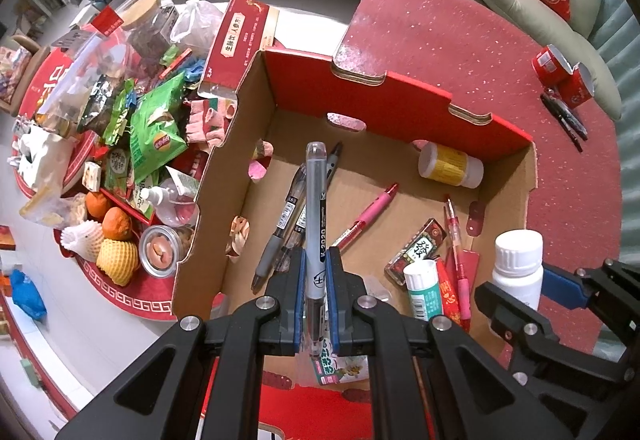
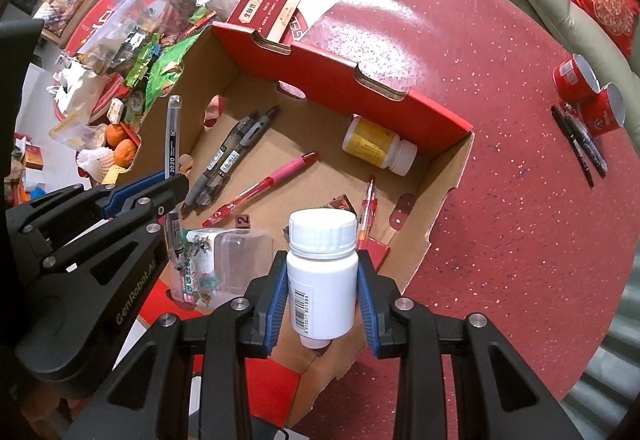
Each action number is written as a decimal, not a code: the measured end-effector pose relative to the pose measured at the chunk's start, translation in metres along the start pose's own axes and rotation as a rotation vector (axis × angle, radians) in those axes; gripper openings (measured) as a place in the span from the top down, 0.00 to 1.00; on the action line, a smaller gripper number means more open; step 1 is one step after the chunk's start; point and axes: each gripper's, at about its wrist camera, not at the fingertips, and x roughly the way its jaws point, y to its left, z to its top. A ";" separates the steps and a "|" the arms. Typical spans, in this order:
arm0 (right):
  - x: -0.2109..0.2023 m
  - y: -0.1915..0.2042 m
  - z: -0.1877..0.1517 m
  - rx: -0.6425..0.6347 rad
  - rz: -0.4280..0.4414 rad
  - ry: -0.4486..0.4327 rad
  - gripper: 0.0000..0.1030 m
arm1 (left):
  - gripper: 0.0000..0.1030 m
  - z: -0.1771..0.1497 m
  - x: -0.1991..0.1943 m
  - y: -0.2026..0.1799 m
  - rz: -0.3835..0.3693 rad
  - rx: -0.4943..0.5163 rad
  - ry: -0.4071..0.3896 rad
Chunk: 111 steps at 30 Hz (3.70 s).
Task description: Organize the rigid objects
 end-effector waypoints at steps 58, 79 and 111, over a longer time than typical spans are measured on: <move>-0.091 0.006 -0.053 0.031 0.039 -0.140 0.00 | 0.01 -0.066 -0.085 0.026 0.112 -0.115 -0.076; -0.092 0.022 -0.051 0.009 0.031 -0.132 0.00 | 0.01 -0.070 -0.087 0.028 0.092 -0.120 -0.071; -0.090 0.029 -0.049 0.007 0.031 -0.129 0.00 | 0.01 -0.074 -0.074 0.035 0.074 -0.129 -0.050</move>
